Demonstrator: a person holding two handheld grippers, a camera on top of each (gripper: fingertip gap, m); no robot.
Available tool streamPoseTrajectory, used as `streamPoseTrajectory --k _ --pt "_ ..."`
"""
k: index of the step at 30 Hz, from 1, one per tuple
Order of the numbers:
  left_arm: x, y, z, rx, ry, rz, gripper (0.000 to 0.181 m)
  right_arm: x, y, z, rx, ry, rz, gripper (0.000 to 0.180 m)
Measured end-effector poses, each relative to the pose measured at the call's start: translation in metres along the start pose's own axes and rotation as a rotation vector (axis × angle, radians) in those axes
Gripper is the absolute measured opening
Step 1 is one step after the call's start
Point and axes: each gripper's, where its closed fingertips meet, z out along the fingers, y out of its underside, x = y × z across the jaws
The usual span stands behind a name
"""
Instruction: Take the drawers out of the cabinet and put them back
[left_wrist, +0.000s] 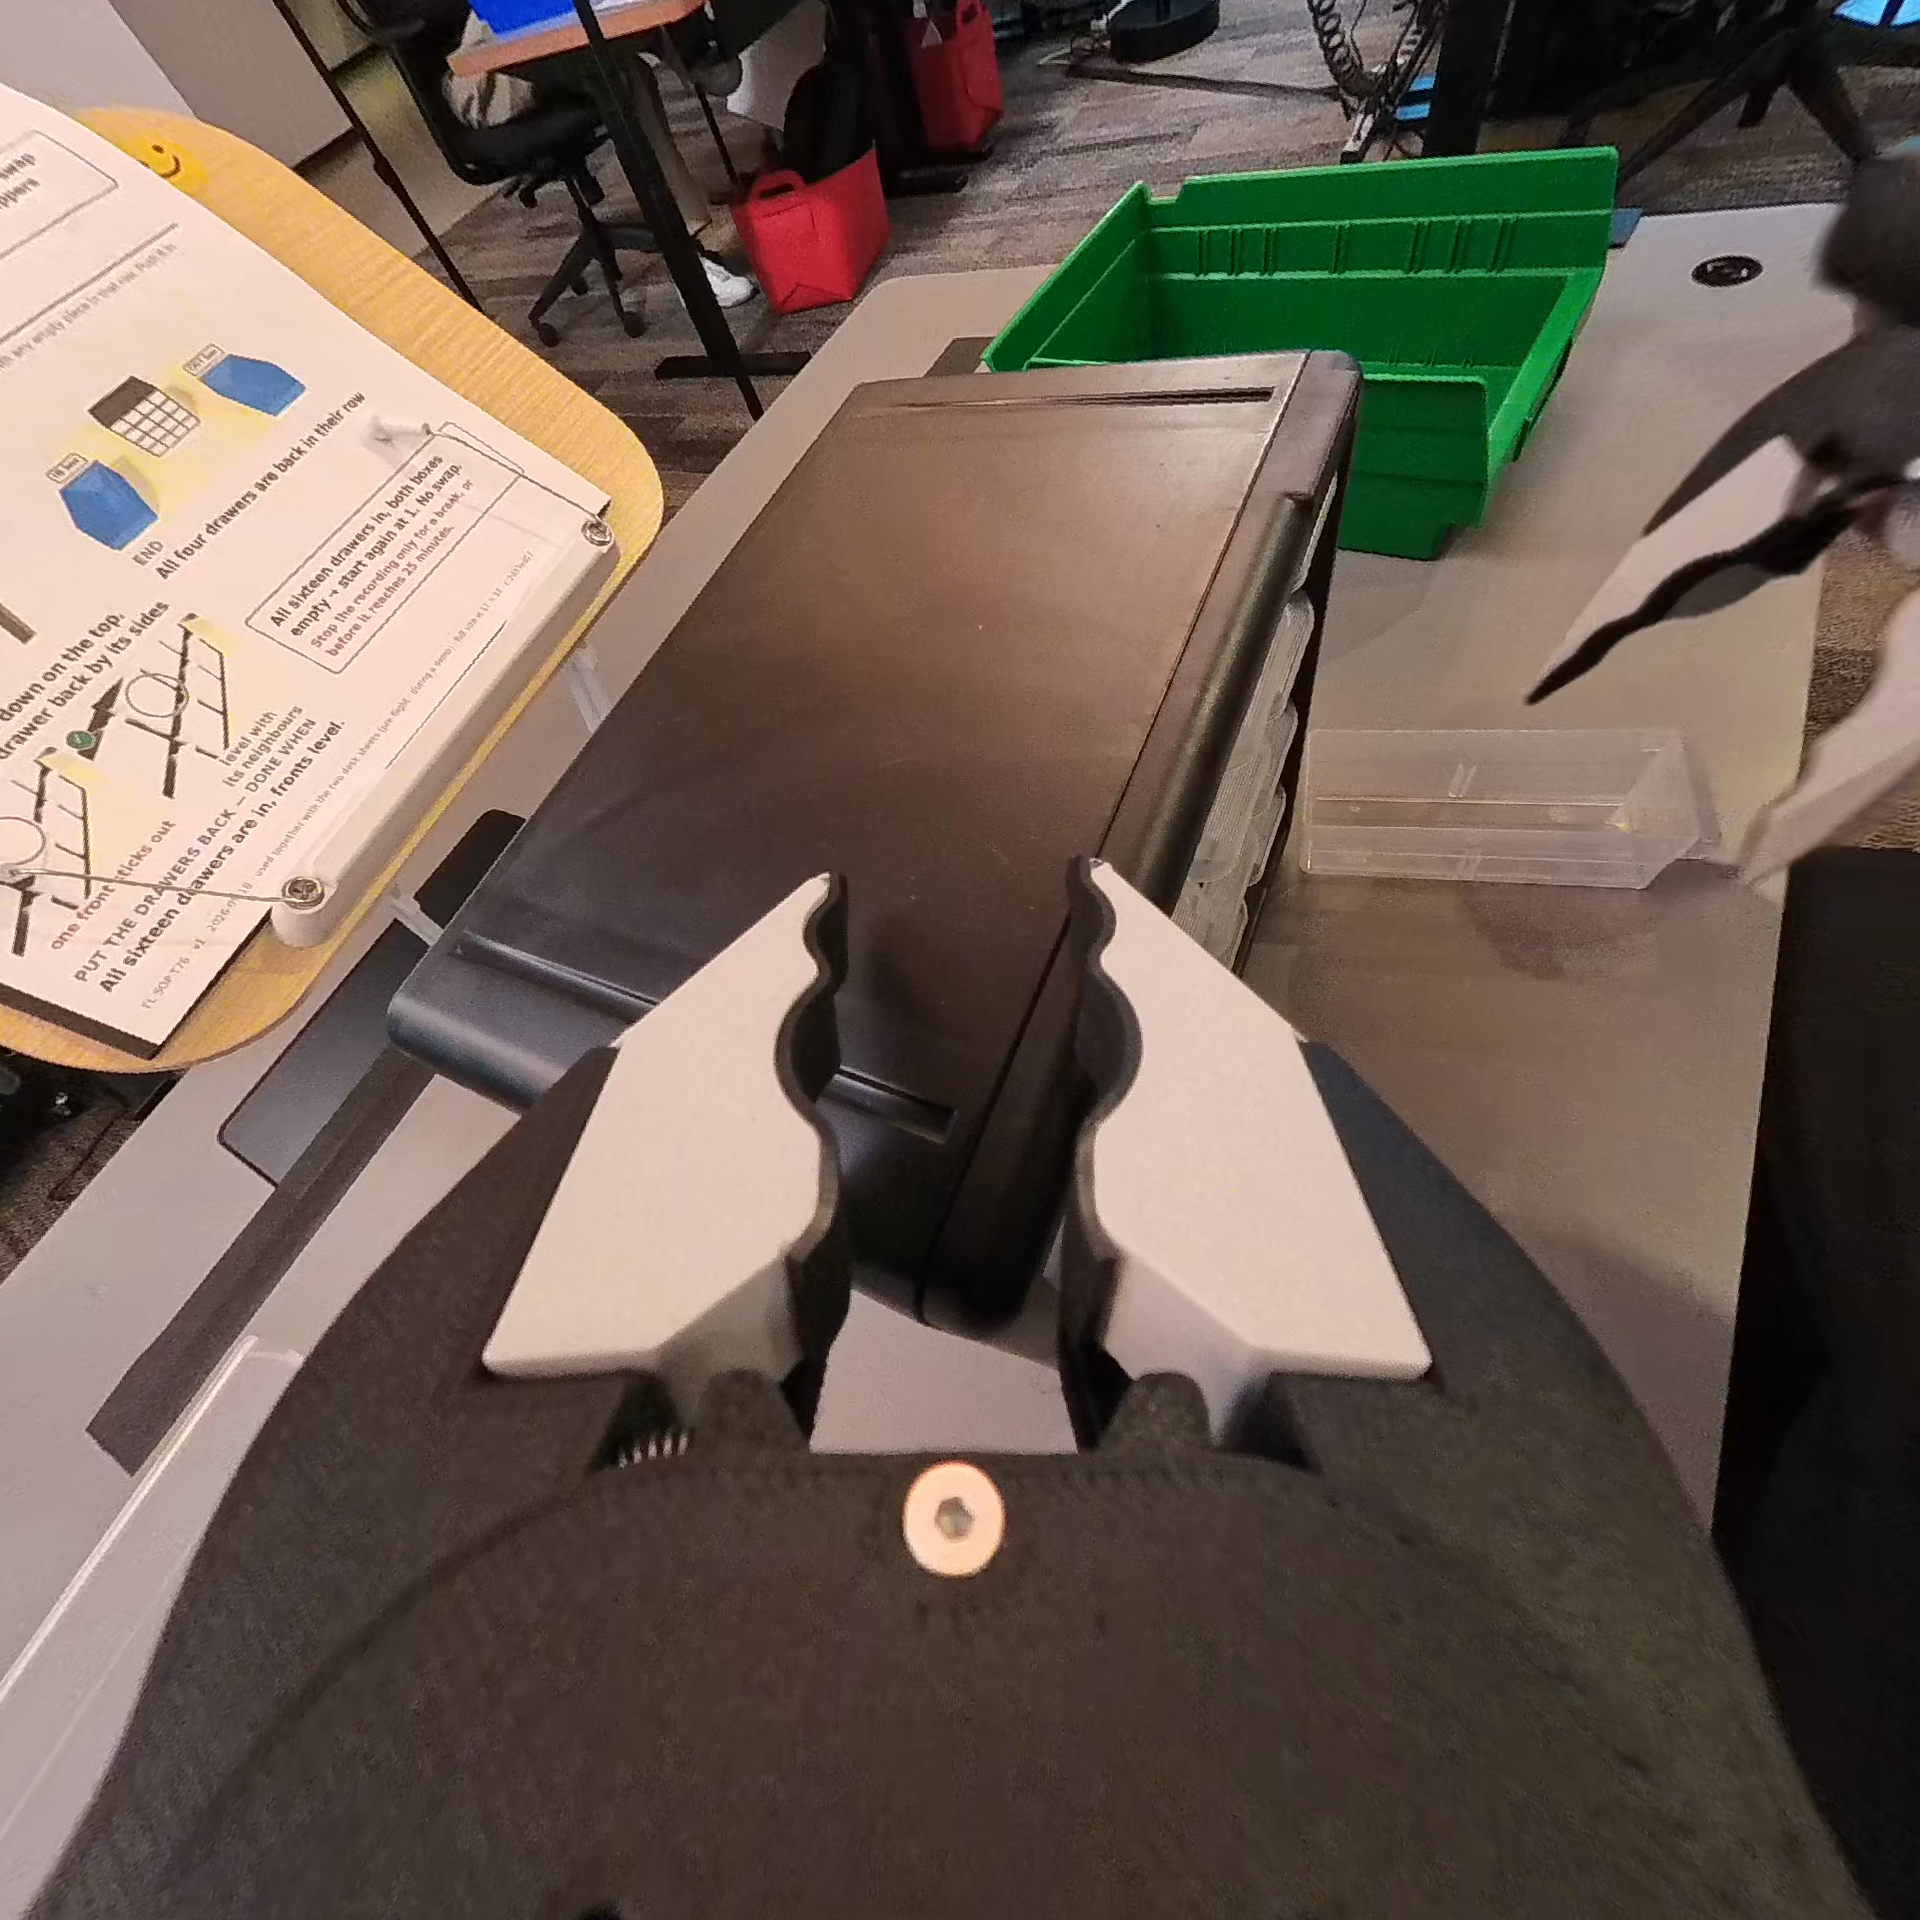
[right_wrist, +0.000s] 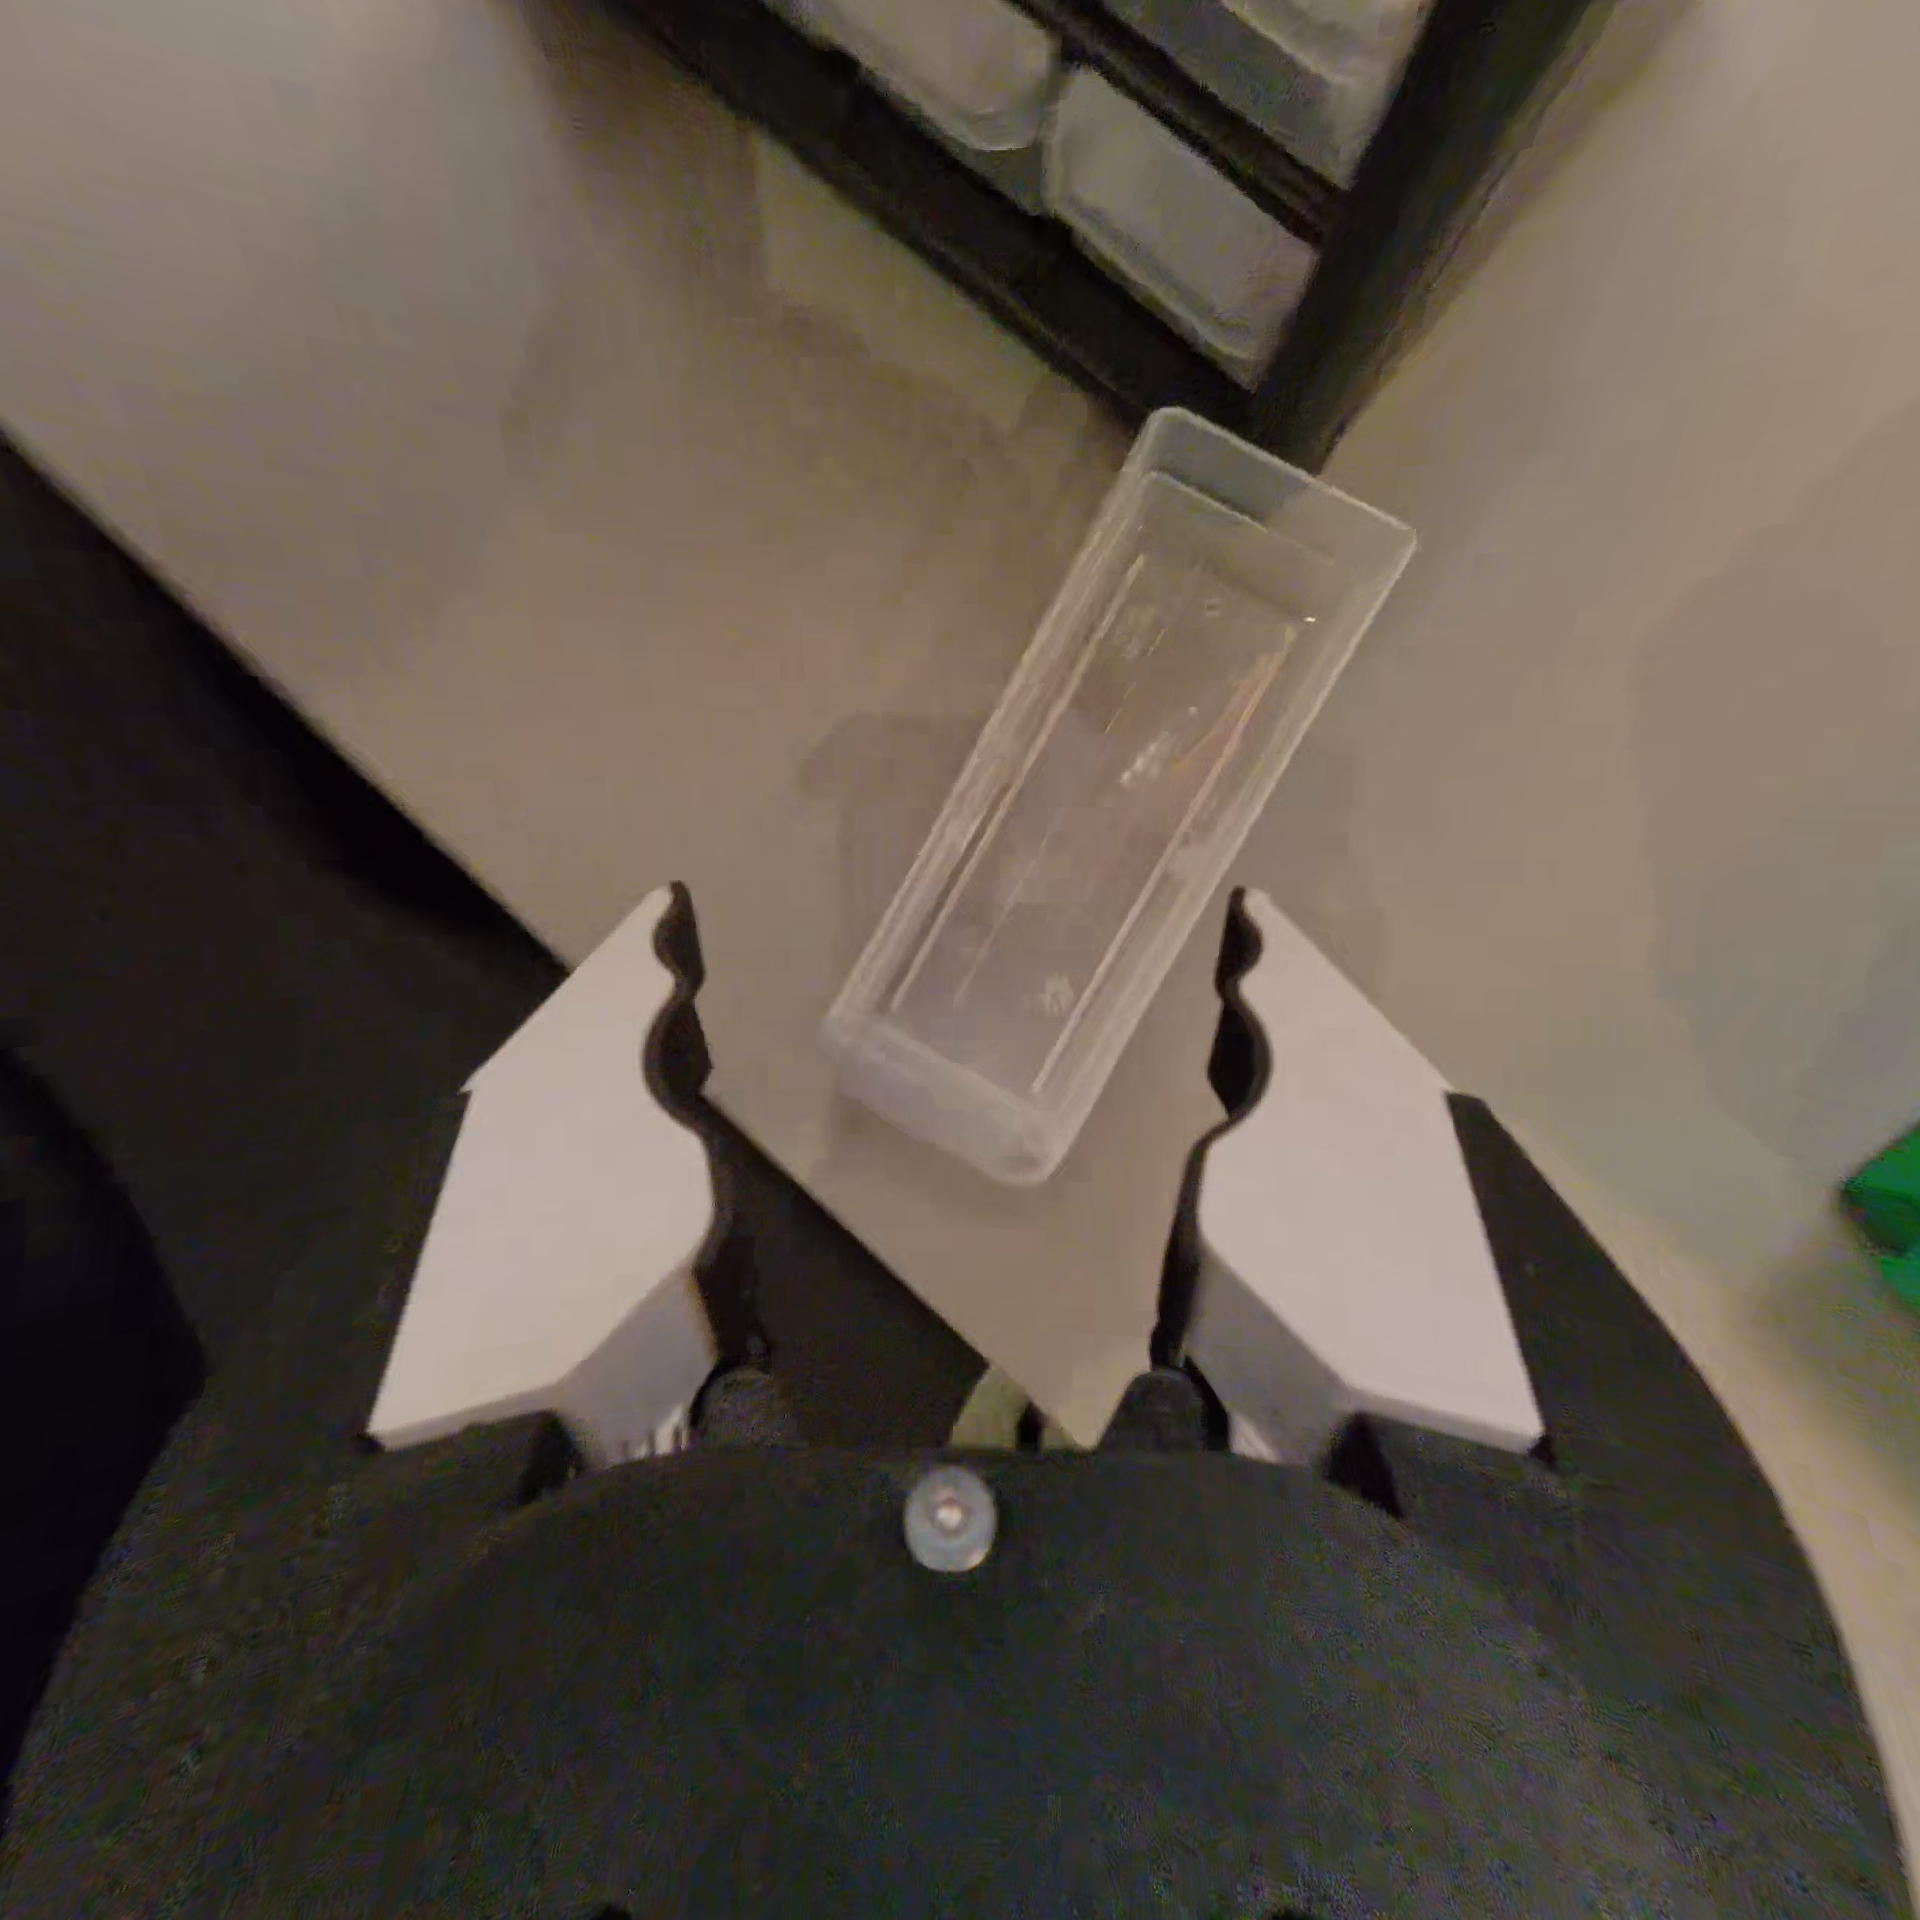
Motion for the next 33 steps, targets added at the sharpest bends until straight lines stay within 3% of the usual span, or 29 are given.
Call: streamPoseTrajectory --k 3,7,12,15,18,24,27,33 --pt "0.0 0.0 0.0 0.002 -0.003 0.002 0.041 0.023 0.004 0.026 -0.125 0.05 0.069 0.101" --pt "0.0 0.0 0.0 0.004 -0.001 0.005 0.041 0.026 0.009 0.042 -0.225 0.016 0.023 0.074" --pt "0.0 0.0 0.0 0.008 0.003 0.006 0.041 0.033 0.016 0.03 -0.296 0.005 -0.093 0.064" --pt "0.0 0.0 -0.001 0.01 0.004 0.007 0.041 0.051 0.008 0.001 -0.253 0.015 -0.189 0.062" --pt "0.0 0.0 -0.001 0.01 0.006 0.008 0.041 0.098 -0.008 -0.048 -0.213 0.126 -0.322 0.061" --pt "0.0 0.0 -0.001 0.007 0.011 0.007 0.041 0.246 -0.025 -0.13 -0.3 0.377 -0.424 0.06" --pt "0.0 0.0 0.0 0.007 0.011 0.005 0.041 0.306 -0.011 -0.134 -0.408 0.411 -0.496 0.061" --pt "0.0 0.0 0.0 0.008 0.01 0.009 0.041 0.363 0.016 -0.079 -0.571 0.35 -0.611 0.062"
